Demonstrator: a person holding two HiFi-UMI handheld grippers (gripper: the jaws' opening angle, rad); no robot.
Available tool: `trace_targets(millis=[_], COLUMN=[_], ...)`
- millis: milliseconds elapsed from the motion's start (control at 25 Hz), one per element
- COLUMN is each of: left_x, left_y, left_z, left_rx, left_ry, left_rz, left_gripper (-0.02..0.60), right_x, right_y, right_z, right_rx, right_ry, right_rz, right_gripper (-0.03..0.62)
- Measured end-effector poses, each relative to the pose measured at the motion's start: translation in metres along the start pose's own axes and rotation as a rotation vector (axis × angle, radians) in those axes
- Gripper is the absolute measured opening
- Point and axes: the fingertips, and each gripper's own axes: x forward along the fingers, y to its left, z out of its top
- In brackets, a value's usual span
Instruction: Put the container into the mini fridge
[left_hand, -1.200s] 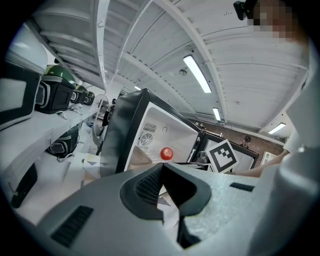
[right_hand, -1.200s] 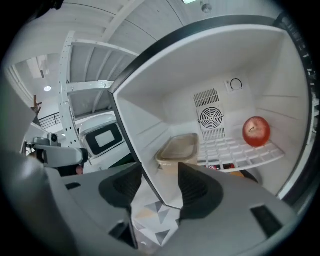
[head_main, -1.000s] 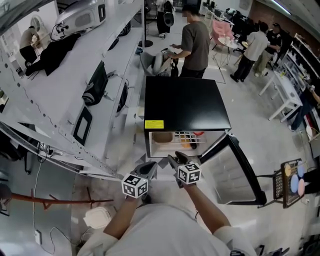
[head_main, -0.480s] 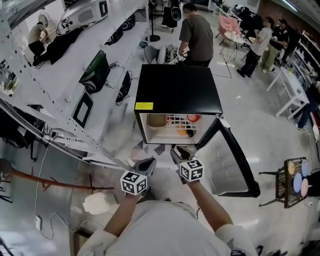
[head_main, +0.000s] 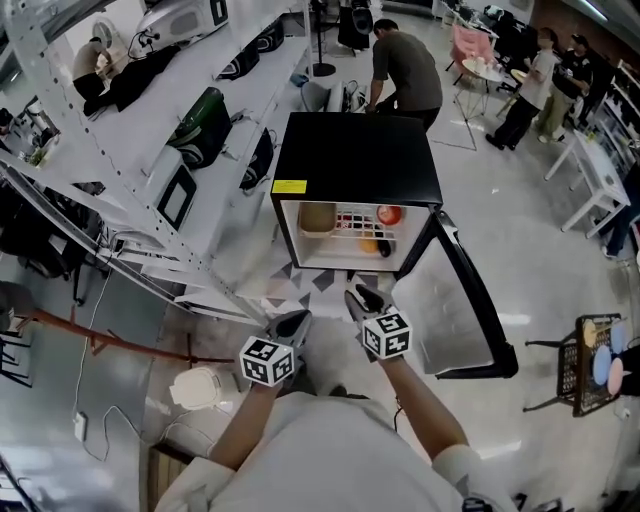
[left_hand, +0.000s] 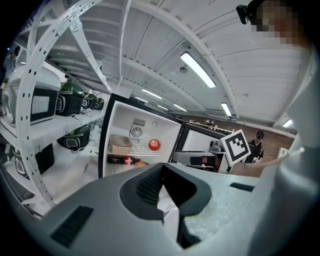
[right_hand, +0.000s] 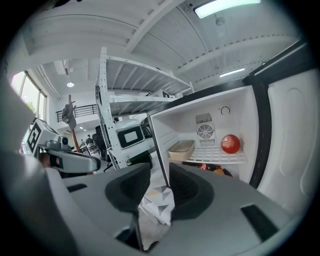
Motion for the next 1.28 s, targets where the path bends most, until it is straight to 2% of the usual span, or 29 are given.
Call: trace_targets(millis=[320,560,760,960,1280], left_x=[-0.014,-0.031,-0.049,-0.06,-0.074], left_y=[-0.008,-0.008,0.004,0.013,0.025], left_z=[0.005,0.025,0.037,0.05,0.074], left_rx=[0.01,0.03,0.038,0.009,0.048], left_ry=[-0.01,-0.048,-0.048,-0.056,-0.095], left_rz=[-0.02,-0.075,-0.109,-0.165,-0.182], left_gripper=[0.003,0.003,0.003,0.003,0.003], right_x=[-0.015,-0.021,-0.02,-0.023,-0.03], right_y=[0.015,0.031,0.05,0.076,0.098], right_z=[0.004,0.017,0.028,0.053,0.073], right_rx=[0.001,0.035,0.042,0.005,-0.014], right_ry=[-0.02,-0.059,-0.069,-0.117,-0.156], right_rz=[-0.017,-0.047,-0.079,-0.055,-0.055], right_gripper=[0.075,0.032,0.02,0.008,0.006])
